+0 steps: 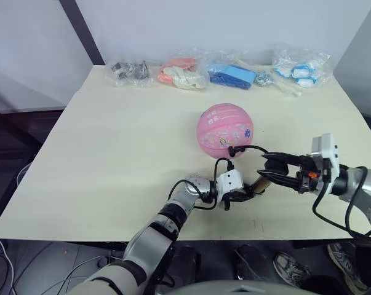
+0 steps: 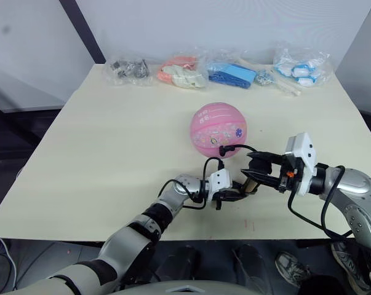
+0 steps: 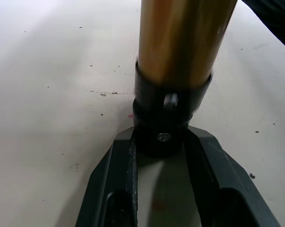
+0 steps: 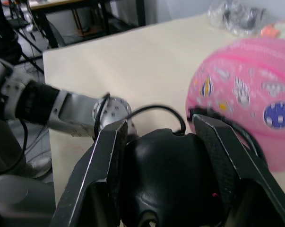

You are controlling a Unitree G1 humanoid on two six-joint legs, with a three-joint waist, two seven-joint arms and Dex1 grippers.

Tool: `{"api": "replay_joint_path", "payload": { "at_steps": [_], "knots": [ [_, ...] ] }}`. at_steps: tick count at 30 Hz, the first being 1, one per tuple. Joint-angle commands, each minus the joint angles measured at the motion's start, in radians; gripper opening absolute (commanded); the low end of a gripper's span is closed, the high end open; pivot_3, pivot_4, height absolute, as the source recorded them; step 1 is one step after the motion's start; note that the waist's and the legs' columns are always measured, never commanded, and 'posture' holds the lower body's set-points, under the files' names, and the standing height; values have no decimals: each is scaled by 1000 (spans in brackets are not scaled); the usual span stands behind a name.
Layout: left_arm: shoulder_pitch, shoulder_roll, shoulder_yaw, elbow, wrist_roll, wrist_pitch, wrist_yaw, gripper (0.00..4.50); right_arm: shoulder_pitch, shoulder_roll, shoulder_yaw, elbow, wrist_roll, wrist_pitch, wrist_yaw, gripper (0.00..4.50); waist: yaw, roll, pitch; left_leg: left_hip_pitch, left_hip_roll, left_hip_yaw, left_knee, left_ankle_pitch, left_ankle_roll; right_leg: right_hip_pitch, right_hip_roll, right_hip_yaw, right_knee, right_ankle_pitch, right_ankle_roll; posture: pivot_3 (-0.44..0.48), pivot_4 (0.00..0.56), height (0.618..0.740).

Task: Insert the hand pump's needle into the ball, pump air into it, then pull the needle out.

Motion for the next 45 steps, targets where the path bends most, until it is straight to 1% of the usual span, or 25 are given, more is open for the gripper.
{"api": "replay_joint_path", "payload": {
  "at_steps": [1, 4, 8, 12, 17, 20, 24, 28, 31, 36, 39, 45],
  "knots": [
    [32, 9, -23, 53, 30, 29, -14, 1043, -19, 6, -16, -15, 57, 46, 8, 1753, 0, 0, 0, 0, 0, 0, 0, 0, 0, 0, 0, 0, 0, 0, 0, 0, 150, 740],
    [28, 8, -22, 59, 31, 28, -13, 1043, -68, -9, -78, -33, 126, 79, 17, 1753, 0, 0, 1, -1, 0, 0, 0, 0, 0, 0, 0, 0, 0, 0, 0, 0, 150, 740],
    [24, 6, -21, 65, 32, 27, -12, 1043, -167, -56, -177, -42, 234, 155, -7, 1753, 1, 1, 2, -1, 0, 0, 0, 0, 0, -1, -1, 1, 0, 0, 0, 0, 150, 740],
    [25, 5, -22, 68, 34, 24, -10, 1043, -225, -119, -268, -51, 349, 230, -28, 1753, 2, 1, 2, -2, 0, -1, 0, 0, 0, -1, -1, -1, 0, 0, 0, 0, 150, 740],
    [28, 4, -24, 68, 35, 21, -10, 1043, -285, -218, -380, -22, 494, 315, -52, 1753, 2, 2, 2, -3, 0, 0, 0, 0, 0, -1, -2, -1, -1, 0, 0, 0, 150, 740],
    [29, 4, -26, 67, 35, 20, -12, 1043, -340, -260, -414, 5, 568, 350, -76, 1753, 2, 2, 2, -3, 0, 0, 0, 0, 0, -1, -2, -1, -1, 0, 0, 0, 150, 740],
    [30, 4, -28, 66, 37, 19, -14, 1043, -393, -293, -424, 32, 627, 382, -98, 1753, 3, 2, 3, -4, 0, -1, 0, 0, 0, -2, -2, -1, -1, 0, 0, 0, 150, 740],
    [29, 4, -28, 66, 36, 18, -15, 1043, -382, -300, -401, 30, 600, 398, -82, 1753, 4, 2, 3, -9, -1, 0, 0, 0, 0, -7, -2, -1, -1, 0, 0, 0, 150, 740],
    [28, 5, -27, 66, 36, 19, -15, 1043, -303, -280, -337, -14, 484, 361, -39, 1753, 4, 3, 3, -11, -1, 0, 0, 0, 0, -9, -2, -1, -1, 0, 0, 0, 150, 740],
    [26, 5, -26, 64, 36, 21, -16, 1043, -196, -211, -233, -51, 342, 273, -17, 1753, 1, 2, 2, -8, 0, 0, 1, 0, 0, -6, -2, -1, 0, 0, 0, 0, 150, 740],
    [26, 7, -25, 61, 35, 23, -15, 1043, -129, -167, -160, -58, 246, 207, -1, 1753, 0, 1, 1, -1, 0, 0, 0, 0, 0, 0, -1, -1, -1, 0, 1, 0, 150, 740],
    [28, 8, -23, 56, 36, 26, -15, 1043, -36, -77, -25, -38, 85, 90, 5, 1753, -1, 0, 0, 0, 0, 0, 0, 0, 0, 1, 0, -1, -1, 0, 0, 0, 150, 740]
  ]
}}
